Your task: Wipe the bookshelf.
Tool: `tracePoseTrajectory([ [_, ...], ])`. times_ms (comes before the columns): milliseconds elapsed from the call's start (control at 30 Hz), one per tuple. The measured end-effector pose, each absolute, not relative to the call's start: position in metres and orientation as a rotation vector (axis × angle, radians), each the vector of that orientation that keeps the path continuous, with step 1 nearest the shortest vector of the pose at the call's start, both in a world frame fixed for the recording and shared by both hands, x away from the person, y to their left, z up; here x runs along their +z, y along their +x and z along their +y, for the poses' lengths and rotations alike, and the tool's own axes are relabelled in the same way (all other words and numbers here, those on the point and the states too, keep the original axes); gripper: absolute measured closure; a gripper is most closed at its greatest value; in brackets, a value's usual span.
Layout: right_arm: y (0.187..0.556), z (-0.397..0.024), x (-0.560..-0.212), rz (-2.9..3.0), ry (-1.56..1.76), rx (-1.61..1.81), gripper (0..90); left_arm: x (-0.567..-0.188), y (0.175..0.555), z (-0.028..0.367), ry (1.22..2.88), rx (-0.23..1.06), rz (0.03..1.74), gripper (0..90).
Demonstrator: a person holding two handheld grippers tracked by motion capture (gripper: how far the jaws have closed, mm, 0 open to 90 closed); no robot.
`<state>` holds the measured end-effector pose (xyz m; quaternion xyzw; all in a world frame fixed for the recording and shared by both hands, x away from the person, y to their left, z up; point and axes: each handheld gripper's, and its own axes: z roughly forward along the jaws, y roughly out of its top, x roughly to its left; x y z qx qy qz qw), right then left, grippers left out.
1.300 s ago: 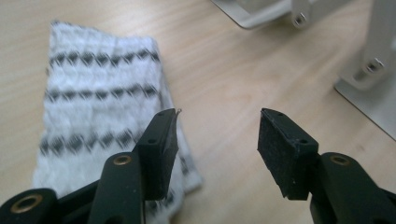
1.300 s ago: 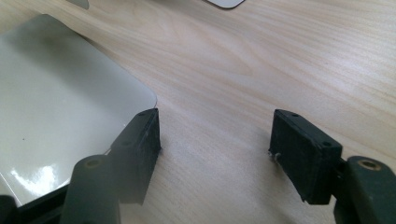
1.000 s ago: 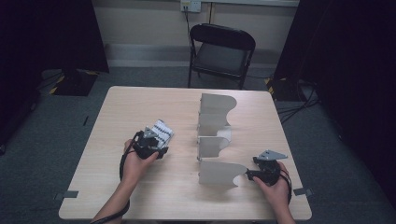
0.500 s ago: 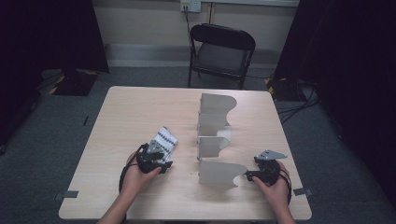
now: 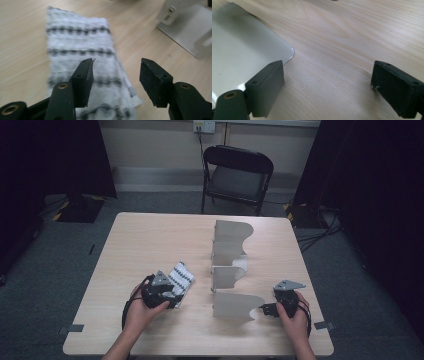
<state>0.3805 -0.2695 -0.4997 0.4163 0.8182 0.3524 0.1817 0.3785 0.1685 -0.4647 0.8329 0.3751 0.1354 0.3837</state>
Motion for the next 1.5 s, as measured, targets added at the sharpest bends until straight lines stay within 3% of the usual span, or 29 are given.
tracePoseTrajectory([
  [233,0.382,-0.269,-0.500,2.313,1.176,0.994,9.1,-0.479,0.392,0.177,2.128,0.357,1.060,44.6],
  [400,0.382,-0.269,-0.500,2.316,1.175,0.993,9.1,-0.487,0.393,0.174,2.138,0.377,1.030,43.4],
  [600,0.382,-0.269,-0.500,2.314,1.175,0.994,9.1,-0.485,0.392,0.169,2.187,0.415,1.028,52.2],
  [700,0.382,-0.269,-0.500,2.315,1.177,0.991,9.1,-0.483,0.391,0.165,2.217,0.421,1.030,65.2],
  [800,0.382,-0.269,-0.500,2.313,1.175,0.993,9.1,-0.481,0.393,0.161,2.241,0.410,1.024,72.7],
  [1100,0.382,-0.269,-0.500,2.315,1.175,0.993,9.1,-0.480,0.395,0.166,2.161,0.353,1.079,78.3],
  [1500,0.382,-0.269,-0.500,2.313,1.175,0.993,9.1,-0.423,0.422,0.153,2.063,0.393,1.042,78.7],
])
